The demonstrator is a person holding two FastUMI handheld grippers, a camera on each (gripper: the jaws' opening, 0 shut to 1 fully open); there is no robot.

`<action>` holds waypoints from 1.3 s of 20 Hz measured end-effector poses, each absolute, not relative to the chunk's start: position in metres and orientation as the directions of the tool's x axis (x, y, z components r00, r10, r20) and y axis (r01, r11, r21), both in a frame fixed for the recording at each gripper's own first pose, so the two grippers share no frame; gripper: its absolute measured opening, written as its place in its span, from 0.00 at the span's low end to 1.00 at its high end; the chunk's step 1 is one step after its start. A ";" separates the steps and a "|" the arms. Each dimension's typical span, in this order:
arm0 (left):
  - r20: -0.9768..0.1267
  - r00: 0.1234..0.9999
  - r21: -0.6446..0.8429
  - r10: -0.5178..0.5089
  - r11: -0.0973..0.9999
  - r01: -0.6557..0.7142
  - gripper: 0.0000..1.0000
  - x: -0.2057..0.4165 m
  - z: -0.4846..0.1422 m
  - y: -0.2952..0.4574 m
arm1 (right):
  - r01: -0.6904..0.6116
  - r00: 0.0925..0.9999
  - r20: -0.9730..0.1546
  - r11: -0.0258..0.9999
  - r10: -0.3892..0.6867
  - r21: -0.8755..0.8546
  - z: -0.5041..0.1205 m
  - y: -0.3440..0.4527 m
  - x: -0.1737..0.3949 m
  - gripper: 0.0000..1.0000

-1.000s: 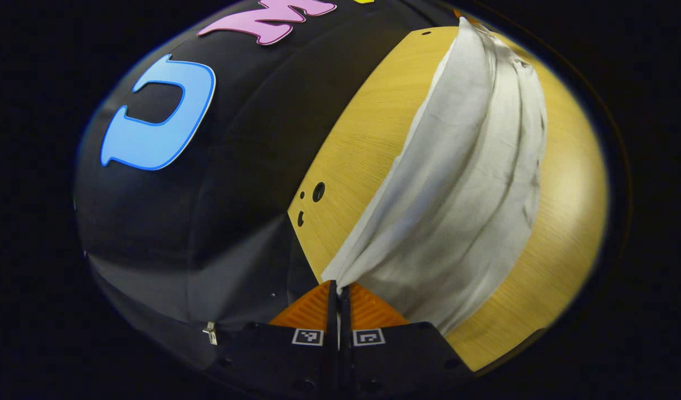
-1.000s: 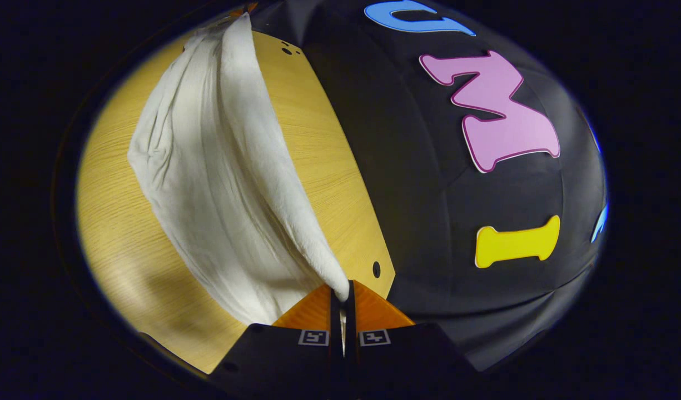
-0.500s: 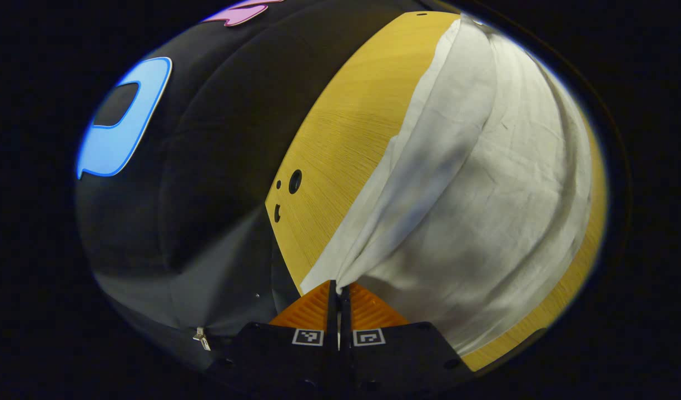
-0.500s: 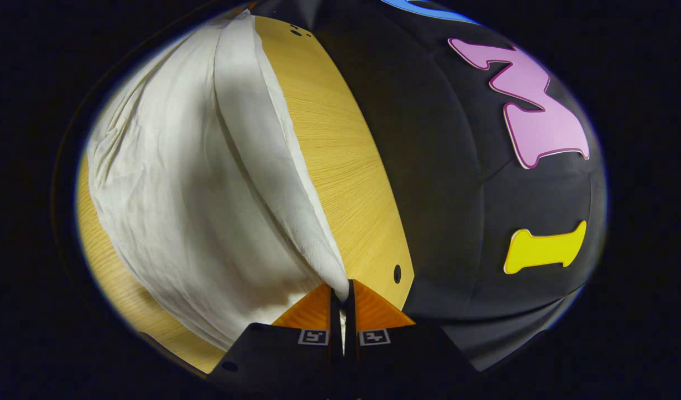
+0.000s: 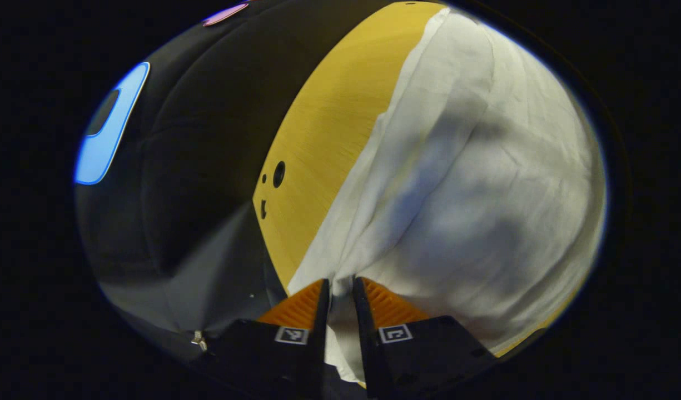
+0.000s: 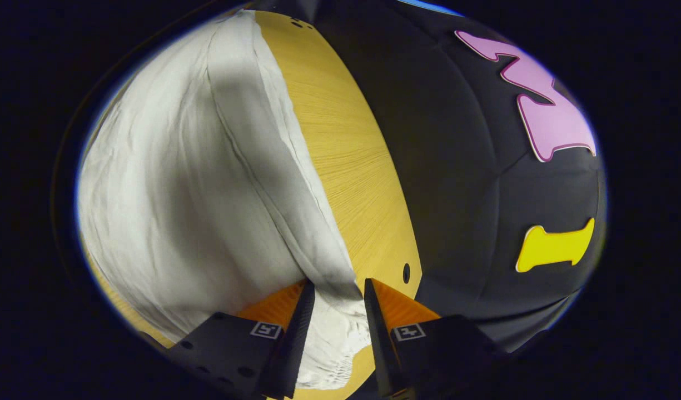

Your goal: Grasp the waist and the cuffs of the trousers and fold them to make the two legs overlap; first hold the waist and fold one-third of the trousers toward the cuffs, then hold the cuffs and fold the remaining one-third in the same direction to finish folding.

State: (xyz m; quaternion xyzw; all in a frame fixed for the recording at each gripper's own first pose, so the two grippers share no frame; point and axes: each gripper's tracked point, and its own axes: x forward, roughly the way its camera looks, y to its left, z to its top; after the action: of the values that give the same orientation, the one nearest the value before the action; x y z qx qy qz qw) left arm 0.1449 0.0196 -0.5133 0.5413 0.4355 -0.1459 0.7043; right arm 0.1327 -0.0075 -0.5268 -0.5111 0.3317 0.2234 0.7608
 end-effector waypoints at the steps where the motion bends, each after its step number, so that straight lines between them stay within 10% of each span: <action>1: -0.758 0.597 0.651 0.263 0.367 0.664 0.41 0.149 -0.512 0.018 | -0.663 0.689 -0.725 0.396 -0.008 -0.635 -0.523 -0.008 0.135 0.58; 6: -0.736 0.618 0.674 0.276 0.381 0.633 0.95 0.150 -0.498 0.025 | -0.582 0.693 -0.721 0.576 -0.019 -0.574 -0.498 -0.015 0.127 0.82; 13: -0.766 0.566 0.619 0.303 0.583 0.526 0.96 0.101 -0.480 0.035 | -0.138 0.662 -0.750 0.983 0.000 -0.122 -0.456 -0.037 0.085 0.86; 26: -0.741 0.640 0.421 0.201 0.882 0.211 0.96 0.084 -0.411 -0.004 | 0.541 0.497 -0.861 0.814 -0.105 0.212 -0.506 -0.079 0.037 0.86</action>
State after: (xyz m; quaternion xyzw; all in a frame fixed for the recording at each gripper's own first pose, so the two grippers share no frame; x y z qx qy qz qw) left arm 0.0844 -0.0045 -0.4110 0.2426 0.4241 -0.0028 0.8725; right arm 0.0367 -0.0795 -0.5059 0.2355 0.4625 -0.1942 0.8324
